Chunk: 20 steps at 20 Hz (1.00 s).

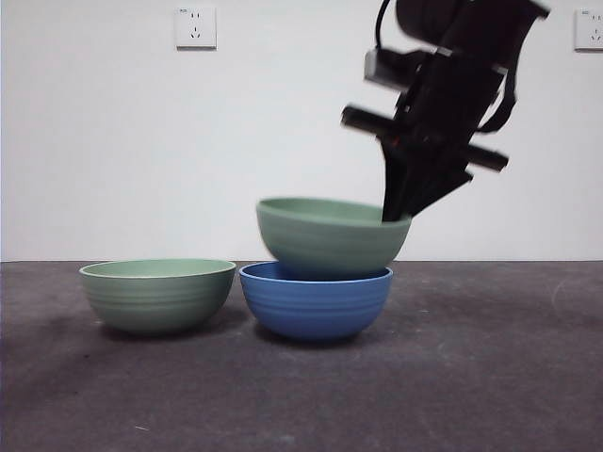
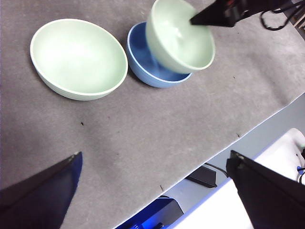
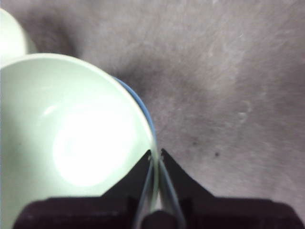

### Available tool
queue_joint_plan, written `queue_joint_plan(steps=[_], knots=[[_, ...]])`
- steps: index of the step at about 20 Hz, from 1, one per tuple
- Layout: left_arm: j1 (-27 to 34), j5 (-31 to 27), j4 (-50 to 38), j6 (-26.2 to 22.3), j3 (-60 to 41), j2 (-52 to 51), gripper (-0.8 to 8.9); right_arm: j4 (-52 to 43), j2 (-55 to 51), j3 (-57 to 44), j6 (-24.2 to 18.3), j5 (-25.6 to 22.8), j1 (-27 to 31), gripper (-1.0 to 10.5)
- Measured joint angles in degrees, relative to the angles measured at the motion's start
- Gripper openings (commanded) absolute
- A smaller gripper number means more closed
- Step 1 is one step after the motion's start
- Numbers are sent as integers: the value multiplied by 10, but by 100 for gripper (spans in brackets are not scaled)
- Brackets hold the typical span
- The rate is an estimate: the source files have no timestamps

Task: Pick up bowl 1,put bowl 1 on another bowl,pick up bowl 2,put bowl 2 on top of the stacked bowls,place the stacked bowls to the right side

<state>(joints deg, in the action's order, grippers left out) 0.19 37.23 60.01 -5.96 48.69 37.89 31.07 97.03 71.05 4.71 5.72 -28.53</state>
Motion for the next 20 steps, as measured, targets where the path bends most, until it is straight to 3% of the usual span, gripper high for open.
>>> queue_joint_plan(steps=[6, 10, 16, 20], knots=[[0, -24, 0, 0, 0, 0, 633, -23, 48, 5, 2, 0, -16, 3], [0, -51, -9, 0, 0, 8, 633, -23, 48, 5, 2, -2, -25, 243], [0, -56, -59, 0, 0, 86, 633, -20, 44, 5, 2, 2, -30, 255], [-5, -57, -115, 0, 0, 155, 633, -14, -15, 5, 2, 2, -30, 254]])
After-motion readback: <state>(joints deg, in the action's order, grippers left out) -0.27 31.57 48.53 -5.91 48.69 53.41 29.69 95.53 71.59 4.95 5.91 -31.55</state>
